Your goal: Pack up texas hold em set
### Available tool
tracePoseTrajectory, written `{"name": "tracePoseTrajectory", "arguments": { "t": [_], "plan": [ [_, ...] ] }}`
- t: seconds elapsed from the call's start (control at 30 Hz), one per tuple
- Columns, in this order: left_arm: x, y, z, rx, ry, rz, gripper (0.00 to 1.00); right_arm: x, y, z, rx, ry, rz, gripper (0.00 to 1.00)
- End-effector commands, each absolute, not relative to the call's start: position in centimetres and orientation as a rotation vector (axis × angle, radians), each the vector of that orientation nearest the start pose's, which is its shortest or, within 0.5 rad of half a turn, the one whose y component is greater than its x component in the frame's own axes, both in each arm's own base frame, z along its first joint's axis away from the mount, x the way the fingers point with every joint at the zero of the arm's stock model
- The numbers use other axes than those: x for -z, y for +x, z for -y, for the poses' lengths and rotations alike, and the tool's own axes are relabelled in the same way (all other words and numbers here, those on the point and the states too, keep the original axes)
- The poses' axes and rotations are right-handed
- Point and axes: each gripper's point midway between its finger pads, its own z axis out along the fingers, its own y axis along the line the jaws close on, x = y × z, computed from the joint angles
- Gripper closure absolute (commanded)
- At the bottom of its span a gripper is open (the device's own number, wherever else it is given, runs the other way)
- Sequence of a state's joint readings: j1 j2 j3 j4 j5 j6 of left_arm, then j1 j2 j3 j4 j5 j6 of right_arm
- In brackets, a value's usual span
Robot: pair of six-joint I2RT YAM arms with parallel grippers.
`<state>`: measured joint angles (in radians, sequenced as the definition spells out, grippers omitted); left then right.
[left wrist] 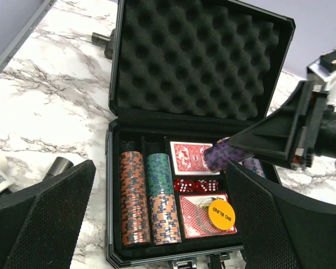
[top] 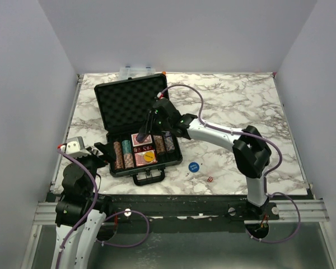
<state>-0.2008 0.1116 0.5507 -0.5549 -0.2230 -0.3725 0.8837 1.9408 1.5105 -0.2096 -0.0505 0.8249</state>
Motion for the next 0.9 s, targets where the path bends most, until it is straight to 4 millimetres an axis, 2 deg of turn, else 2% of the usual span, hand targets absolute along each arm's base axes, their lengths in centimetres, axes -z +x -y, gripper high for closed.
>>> {"name": "tracePoseTrajectory", "arguments": {
  "t": [0.0, 0.23, 0.43, 0.63, 0.87],
  "plan": [
    [-23.3, 19.9, 2.1, 0.256, -0.276, -1.666, 0.01, -16.6, 31.6, -48.9, -1.151, -0.110, -2.313, 0.99],
    [-23.3, 20.0, 2.1, 0.258, -0.275, -1.667, 0.01, -14.3, 31.5, -50.2, -1.180, -0.095, -2.344, 0.99],
    [-23.3, 20.0, 2.2, 0.259, -0.275, -1.668, 0.01, -13.2, 31.1, -50.6, -1.192, -0.086, -2.363, 0.99],
    [-23.3, 20.0, 2.2, 0.259, -0.273, -1.669, 0.01, -11.7, 30.9, -50.2, -1.170, -0.069, -2.392, 0.99],
    [-23.2, 20.0, 2.2, 0.261, -0.272, -1.672, 0.01, -8.7, 30.1, -48.9, -1.110, -0.027, -2.461, 1.00]
  ]
}}
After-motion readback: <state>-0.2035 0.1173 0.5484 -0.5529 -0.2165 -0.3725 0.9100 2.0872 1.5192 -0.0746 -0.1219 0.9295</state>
